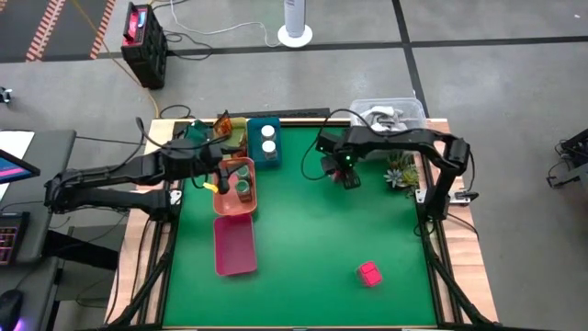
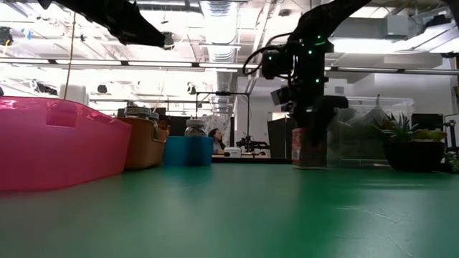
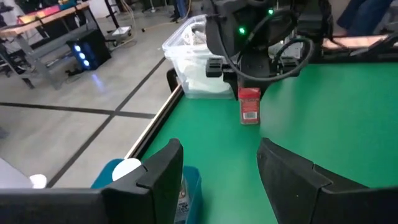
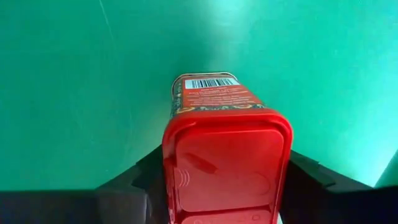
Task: Sort spices by type
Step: Put the top red seasoning can into the pink bin
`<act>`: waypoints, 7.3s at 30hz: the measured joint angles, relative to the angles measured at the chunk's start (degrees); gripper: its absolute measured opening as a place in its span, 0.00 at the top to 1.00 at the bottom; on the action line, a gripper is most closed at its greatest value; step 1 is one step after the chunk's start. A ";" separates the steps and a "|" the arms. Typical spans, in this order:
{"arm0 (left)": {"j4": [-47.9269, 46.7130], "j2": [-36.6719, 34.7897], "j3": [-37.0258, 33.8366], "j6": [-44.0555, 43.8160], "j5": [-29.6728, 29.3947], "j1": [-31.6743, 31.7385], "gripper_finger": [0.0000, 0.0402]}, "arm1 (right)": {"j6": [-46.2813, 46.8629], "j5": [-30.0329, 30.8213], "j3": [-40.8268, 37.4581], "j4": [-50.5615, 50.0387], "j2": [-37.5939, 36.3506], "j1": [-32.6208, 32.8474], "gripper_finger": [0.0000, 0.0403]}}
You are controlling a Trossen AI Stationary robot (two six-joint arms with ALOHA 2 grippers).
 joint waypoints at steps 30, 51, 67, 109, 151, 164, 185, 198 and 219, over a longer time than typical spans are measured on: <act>9.26 12.61 0.00 -1.61 -4.29 -14.07 0.51 | 14.73 -1.77 16.98 2.15 -0.19 18.38 0.41; 25.03 28.24 0.04 -0.31 -4.93 -14.93 0.29 | 22.69 -1.29 16.96 15.02 -0.21 18.83 0.41; 24.88 28.44 0.04 -2.15 -5.95 -14.51 0.29 | 22.39 -0.85 16.96 20.31 0.27 21.04 0.41; 9.12 11.96 -2.84 -13.62 -4.46 -25.06 0.52 | 28.58 2.79 7.28 19.78 -19.37 20.12 0.19; 34.26 10.67 -16.15 -10.87 -20.18 -41.40 0.51 | 32.24 0.18 -5.55 84.05 0.58 32.64 0.21; 34.40 10.67 -16.15 -10.98 -20.13 -41.40 0.51 | 31.19 0.16 -5.55 83.45 0.58 32.12 0.42; 7.87 10.61 -0.90 -19.20 -19.89 -39.66 0.36 | 31.23 0.12 -5.61 78.01 0.62 31.64 0.41; 8.51 14.61 -0.66 -19.60 -17.07 -36.69 0.36 | 31.29 0.17 -5.62 78.59 0.62 30.87 0.41; 7.04 16.57 1.86 -15.55 -16.28 -36.16 0.51 | 31.25 0.00 -5.55 78.00 0.60 31.17 0.41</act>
